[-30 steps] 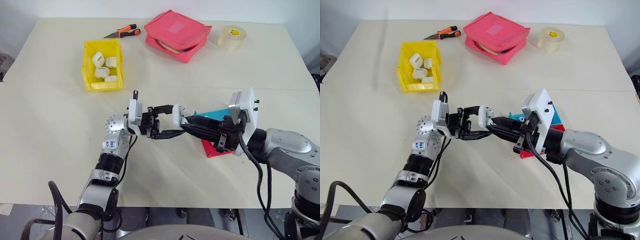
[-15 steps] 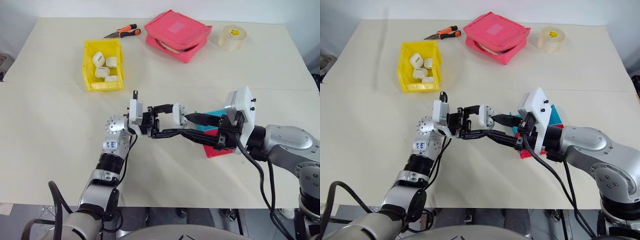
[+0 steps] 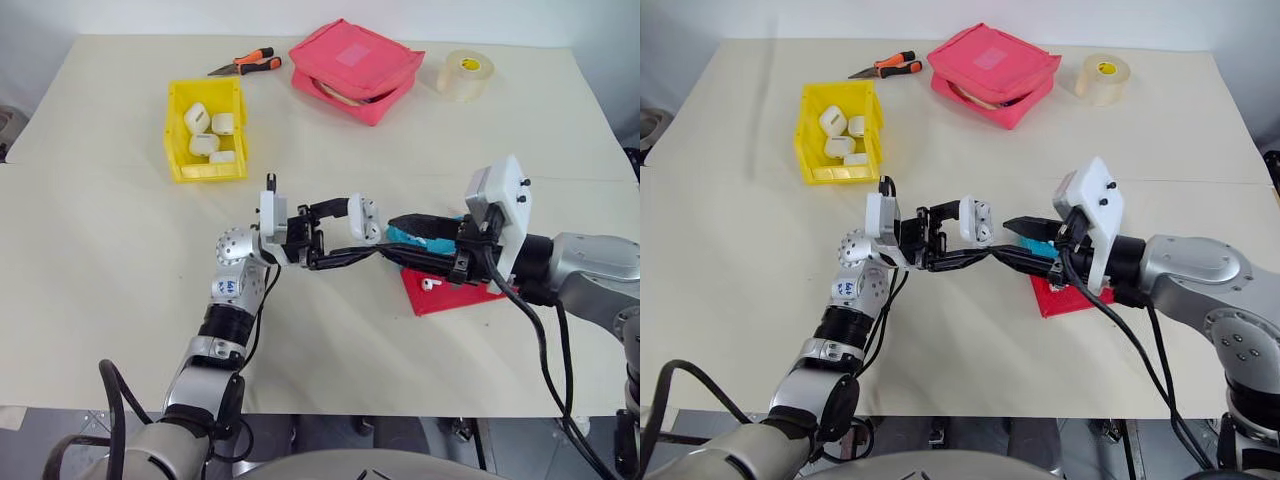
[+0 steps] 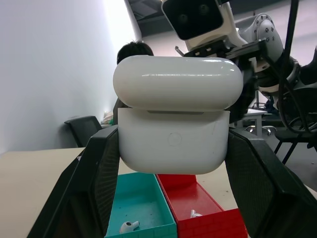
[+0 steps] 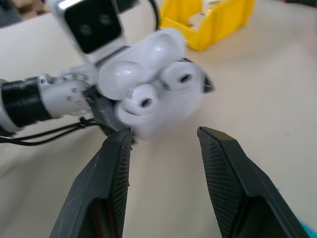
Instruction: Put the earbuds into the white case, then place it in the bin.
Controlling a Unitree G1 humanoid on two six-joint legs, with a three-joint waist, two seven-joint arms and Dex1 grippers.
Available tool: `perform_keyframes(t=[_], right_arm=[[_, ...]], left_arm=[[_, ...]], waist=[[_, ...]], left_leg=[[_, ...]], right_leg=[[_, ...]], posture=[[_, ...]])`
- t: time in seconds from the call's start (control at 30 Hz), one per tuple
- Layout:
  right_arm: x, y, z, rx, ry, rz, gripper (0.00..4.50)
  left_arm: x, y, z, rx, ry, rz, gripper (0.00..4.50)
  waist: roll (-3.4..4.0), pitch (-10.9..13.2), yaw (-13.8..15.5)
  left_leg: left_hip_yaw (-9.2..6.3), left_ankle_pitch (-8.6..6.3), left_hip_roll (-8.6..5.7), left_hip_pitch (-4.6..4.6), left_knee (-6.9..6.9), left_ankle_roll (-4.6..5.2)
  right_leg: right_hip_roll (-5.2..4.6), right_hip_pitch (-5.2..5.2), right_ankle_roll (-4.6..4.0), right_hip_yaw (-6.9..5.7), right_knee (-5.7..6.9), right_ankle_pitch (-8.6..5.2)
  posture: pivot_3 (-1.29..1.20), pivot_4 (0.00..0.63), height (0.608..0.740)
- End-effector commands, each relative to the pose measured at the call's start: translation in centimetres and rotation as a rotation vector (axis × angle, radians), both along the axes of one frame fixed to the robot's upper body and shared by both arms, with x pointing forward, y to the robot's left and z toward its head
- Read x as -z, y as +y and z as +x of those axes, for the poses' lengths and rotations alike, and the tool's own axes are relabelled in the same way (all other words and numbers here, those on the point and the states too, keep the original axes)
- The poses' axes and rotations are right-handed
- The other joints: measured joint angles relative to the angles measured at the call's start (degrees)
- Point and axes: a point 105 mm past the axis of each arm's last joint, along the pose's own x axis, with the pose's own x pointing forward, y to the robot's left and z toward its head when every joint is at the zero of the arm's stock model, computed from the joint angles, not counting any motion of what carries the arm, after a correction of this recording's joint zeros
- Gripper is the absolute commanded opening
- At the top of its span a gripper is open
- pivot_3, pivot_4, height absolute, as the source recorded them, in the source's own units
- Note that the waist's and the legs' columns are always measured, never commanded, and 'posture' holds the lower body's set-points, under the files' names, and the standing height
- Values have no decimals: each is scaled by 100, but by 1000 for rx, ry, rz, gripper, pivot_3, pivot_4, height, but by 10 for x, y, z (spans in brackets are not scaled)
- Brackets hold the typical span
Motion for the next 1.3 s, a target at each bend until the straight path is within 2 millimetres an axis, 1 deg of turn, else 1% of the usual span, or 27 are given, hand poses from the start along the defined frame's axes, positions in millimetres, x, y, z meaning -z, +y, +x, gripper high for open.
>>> perform_keyframes(t=[0.03, 0.13, 0.23, 0.33, 0.4, 0.47, 0.5, 0.57, 0.63, 0.67, 0.73, 0.8, 0.83, 0.87, 0.93, 1.0, 1.1, 1.2, 1.3], right_arm=[[-14, -15, 2, 62, -65, -23, 2210], [-12, -21, 1, 90, -67, -45, 2210], [-6, -27, -4, 124, -63, -95, 2210], [-7, -37, -10, 192, -87, -134, 1594], [-8, -39, -15, 207, -90, -170, 878], [-15, -33, -17, 201, -123, -196, 176], [-18, -29, -18, 192, -132, -204, 10], [-24, -10, -12, 162, -149, -203, 10], [-29, 5, -6, 145, -164, -205, 10], [-31, 18, -1, 116, -183, -210, 10], [-35, 36, 6, 86, -197, -213, 10], [-33, 53, 12, 57, -179, -213, 10], [-31, 59, 14, 50, -172, -215, 10], [-25, 62, 15, 40, -166, -248, 10], [-16, 66, 16, 24, -156, -291, 10], [-11, 68, 17, 11, -149, -311, 10], [-4, 66, 20, 11, -138, -329, 10], [1, 56, 24, 35, -130, -360, 10], [2, 41, 30, 78, -129, -376, 10]], left_arm=[[-7, 3, 1, -12, -33, -26, 2788], [-6, 4, 3, -15, -31, -11, 2788], [-4, 6, 7, -35, -26, 30, 2788], [0, 7, 13, -57, -24, 96, 2788], [5, 6, 19, -89, -15, 165, 2788], [8, 5, 22, -100, -27, 235, 2788], [9, 4, 24, -104, -32, 261, 2788], [10, 0, 29, -115, -50, 335, 2788], [11, -3, 32, -123, -62, 379, 2788], [11, -6, 33, -126, -73, 403, 2788], [13, -10, 36, -135, -89, 440, 2788], [12, -14, 40, -154, -118, 478, 2788], [12, -15, 41, -158, -126, 488, 2788], [10, -16, 42, -162, -127, 490, 2788], [8, -17, 44, -169, -133, 495, 2788], [7, -17, 43, -166, -138, 493, 2788], [5, -15, 40, -156, -141, 477, 2788], [2, -11, 38, -155, -139, 449, 2788], [-3, -7, 37, -164, -127, 418, 2788]], waist=[[0, 0, 5], [0, 0, 2], [0, 0, 11], [-1, 0, 14], [-1, 0, 16], [-1, 0, 7], [-1, 0, 2], [-1, 0, -11], [0, 0, -29], [0, 0, -28], [0, 0, -33], [0, 0, -33], [0, 0, -18], [0, 0, -1], [-1, 0, 5], [-1, 0, -10], [-1, 0, -30], [-1, 0, -25], [-1, 0, -25]], left_leg=[[0, 0, 0, 0, 1, 0], [0, 0, 0, 0, 0, 0], [-1, 0, 0, 0, 0, 0], [0, 0, 0, -1, -1, 0], [0, 0, 0, -1, 1, 1], [0, 0, 0, 0, 1, 0], [0, 0, 0, 0, 0, 1], [0, 0, 2, 1, 0, 0], [2, 0, 4, 3, 1, 0], [0, 0, 5, 5, 0, 0], [0, 0, 5, 2, -3, 0], [3, 0, 2, -5, -5, 0], [2, 0, 1, -4, -5, 0], [1, 0, -1, -11, -4, 0], [-4, -1, -5, -17, 0, 3], [-1, -4, -11, -17, 1, 8], [0, -4, -10, -16, -5, 8], [1, -4, -7, -15, -5, 8], [3, -4, -7, -15, -1, 8]], right_leg=[[0, 0, 0, -1, 0, 0], [0, 0, 0, 0, 0, 0], [0, 0, 0, -1, 0, 0], [0, 0, 0, -1, -1, 0], [0, 0, 0, 0, 0, 0], [0, 0, 1, 0, 1, 0], [0, 0, 1, 0, 1, 0], [0, -1, 1, 0, 0, 0], [0, -3, 1, 3, 3, 0], [1, -3, 1, 2, 3, 0], [1, -4, 0, 0, 1, 0], [1, -13, 0, 3, 2, 0], [1, -12, 0, 1, 2, 0], [1, -13, 0, -2, 1, 0], [0, -13, 1, -4, 2, 0], [-5, -13, 1, -1, 0, 0], [-6, -15, 1, -4, -1, 0], [-5, -16, 1, -5, 0, 0], [-6, -16, 1, -2, 1, 0]], posture=[[0, 150, 740], [0, 150, 740], [0, 150, 740], [0, 150, 740], [0, 150, 740], [0, 150, 740], [0, 150, 740], [0, 150, 740], [0, 150, 740], [0, 150, 740], [0, 150, 740], [0, 150, 740], [0, 150, 740], [0, 150, 740], [0, 150, 740], [0, 150, 740], [0, 150, 740], [0, 150, 740], [0, 150, 740]])
